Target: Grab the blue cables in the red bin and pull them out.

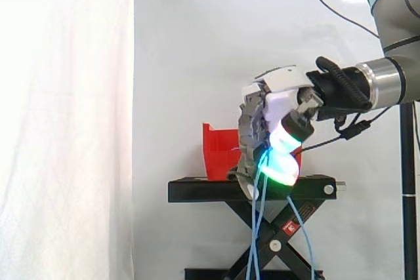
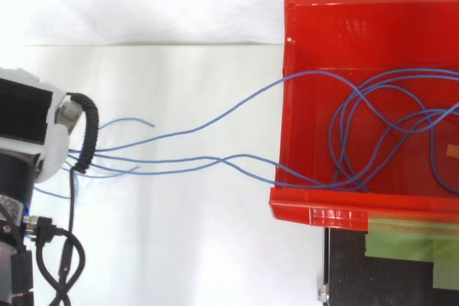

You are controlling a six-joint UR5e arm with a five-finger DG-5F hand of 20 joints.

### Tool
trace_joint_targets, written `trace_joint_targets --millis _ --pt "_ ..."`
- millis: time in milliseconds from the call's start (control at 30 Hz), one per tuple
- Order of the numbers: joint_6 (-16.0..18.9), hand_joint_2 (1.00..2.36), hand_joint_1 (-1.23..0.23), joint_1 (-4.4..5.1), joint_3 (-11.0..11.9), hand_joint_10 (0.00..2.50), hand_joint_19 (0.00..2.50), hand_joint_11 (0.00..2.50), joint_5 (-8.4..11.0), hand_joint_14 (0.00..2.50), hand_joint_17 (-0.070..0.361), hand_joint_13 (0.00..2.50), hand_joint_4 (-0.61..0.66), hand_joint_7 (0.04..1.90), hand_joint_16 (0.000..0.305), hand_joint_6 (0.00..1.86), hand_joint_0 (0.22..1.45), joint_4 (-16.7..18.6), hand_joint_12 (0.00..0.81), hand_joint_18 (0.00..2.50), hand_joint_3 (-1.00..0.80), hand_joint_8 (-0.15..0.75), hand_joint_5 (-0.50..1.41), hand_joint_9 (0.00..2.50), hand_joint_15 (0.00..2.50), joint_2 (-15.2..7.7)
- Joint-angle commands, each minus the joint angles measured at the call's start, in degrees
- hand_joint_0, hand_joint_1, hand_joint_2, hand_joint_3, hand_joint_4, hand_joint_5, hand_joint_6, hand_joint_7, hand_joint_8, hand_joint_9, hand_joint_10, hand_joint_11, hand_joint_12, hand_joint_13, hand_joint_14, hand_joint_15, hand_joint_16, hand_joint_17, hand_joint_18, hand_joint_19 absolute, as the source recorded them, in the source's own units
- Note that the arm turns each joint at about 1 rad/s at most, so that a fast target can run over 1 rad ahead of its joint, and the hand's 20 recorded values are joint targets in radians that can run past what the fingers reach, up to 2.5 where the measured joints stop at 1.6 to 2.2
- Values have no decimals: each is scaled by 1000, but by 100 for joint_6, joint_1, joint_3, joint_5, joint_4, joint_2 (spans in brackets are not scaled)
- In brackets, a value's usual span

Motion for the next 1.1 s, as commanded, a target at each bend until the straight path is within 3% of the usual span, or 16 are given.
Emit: trace_joint_targets --millis 0,33,100,200,500,1067 --pt "4985 1000 -755 4 68 27 615 1312 -146 24 111 869 83 784 49 625 904 56 374 717 -1000 254 991 1179 638 0" --pt "4853 1000 -755 4 85 28 617 1314 -181 23 111 870 79 787 49 621 904 65 373 716 -1000 252 992 1180 646 0" --pt "4185 1000 -755 4 103 27 618 1322 -436 23 111 872 79 788 49 618 904 153 374 717 -1000 254 992 1180 644 0" --pt "3789 1000 -755 4 103 28 618 1317 -603 24 111 873 79 790 49 615 903 223 371 718 -1000 254 993 1176 644 0" --pt "3578 1000 -755 4 94 30 598 1337 -665 26 112 926 79 793 50 610 904 188 370 734 -1000 260 993 1200 697 0" --pt "3578 1000 -757 4 94 27 719 1426 -673 18 111 1373 83 795 49 604 914 135 325 862 -1000 259 985 1243 1520 0"
